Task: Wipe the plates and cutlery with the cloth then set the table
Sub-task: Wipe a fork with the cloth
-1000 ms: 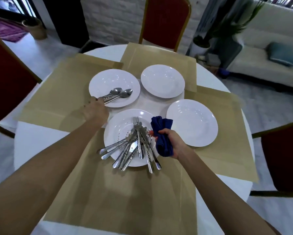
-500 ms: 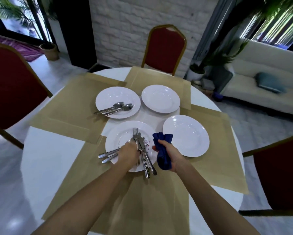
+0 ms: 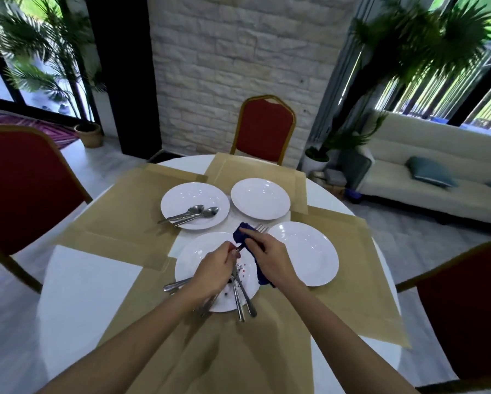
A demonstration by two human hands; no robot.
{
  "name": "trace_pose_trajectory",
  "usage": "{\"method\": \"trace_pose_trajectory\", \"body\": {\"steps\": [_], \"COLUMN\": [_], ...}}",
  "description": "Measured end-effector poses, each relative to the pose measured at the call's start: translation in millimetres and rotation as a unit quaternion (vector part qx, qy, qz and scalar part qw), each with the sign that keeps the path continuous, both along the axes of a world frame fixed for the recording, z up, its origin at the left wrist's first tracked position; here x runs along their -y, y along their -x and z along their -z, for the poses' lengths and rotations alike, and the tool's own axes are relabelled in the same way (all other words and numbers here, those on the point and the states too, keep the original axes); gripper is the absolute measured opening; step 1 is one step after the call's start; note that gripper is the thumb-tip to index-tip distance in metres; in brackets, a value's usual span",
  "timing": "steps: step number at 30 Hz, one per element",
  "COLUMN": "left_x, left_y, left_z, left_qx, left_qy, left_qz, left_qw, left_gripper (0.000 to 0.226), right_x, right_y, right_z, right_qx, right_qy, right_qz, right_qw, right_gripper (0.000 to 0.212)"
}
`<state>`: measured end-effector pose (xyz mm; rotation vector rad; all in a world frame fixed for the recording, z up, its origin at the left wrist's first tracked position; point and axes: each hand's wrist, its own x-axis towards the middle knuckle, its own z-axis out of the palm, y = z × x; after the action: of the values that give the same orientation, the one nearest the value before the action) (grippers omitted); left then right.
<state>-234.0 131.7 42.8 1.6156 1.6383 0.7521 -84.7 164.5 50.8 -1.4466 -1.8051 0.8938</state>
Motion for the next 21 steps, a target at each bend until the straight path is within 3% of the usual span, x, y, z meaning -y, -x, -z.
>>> {"method": "trace_pose_trajectory", "body": {"steps": [5,8,11,13,15,18,20,21], "left_x": [17.5,23.2,19.5,15.9,14.2,14.1,15.4,16.3], "left_y": [-5.6,-6.5,-4.0,-2.8,-4.1,-9.7,-12.5,-12.9], "left_z": [-10.6,-8.9,-10.1,-16.3,-26.0,-31.7,-30.5,-29.3], "left_qx": [0.005,-0.011,-0.014,0.031,0.085,0.164,0.156,0.142], "left_qy": [-0.076,-0.047,0.039,0.064,0.066,0.071,0.058,0.046], "left_qz": [-0.040,-0.025,-0.049,-0.063,-0.044,-0.014,0.002,0.009], "left_qw": [0.996,0.999,0.998,0.995,0.993,0.984,0.986,0.989], "left_gripper": [0.023,0.026,0.029,0.034,0.042,0.041,0.042,0.042], "right_x": [-14.6,-24.1,-27.4,-23.6,-12.5,-2.6,-5.6,-6.1], "right_y": [-4.2,-15.5,-28.2,-32.3,-30.1,-26.3,-25.2,-24.7], "right_z": [-9.3,-9.0,-16.7,-21.5,-23.3,-14.3,-15.8,-22.8], "right_qx": [0.153,0.228,0.080,0.010,0.034,0.150,0.138,0.084], "right_qy": [-0.104,-0.100,-0.087,-0.121,-0.170,-0.213,-0.191,-0.150], "right_qz": [0.060,0.097,0.181,0.171,0.070,-0.039,0.004,0.045], "right_qw": [0.981,0.964,0.976,0.978,0.982,0.965,0.972,0.984], "right_gripper": [0.029,0.029,0.028,0.031,0.035,0.043,0.043,0.041]}}
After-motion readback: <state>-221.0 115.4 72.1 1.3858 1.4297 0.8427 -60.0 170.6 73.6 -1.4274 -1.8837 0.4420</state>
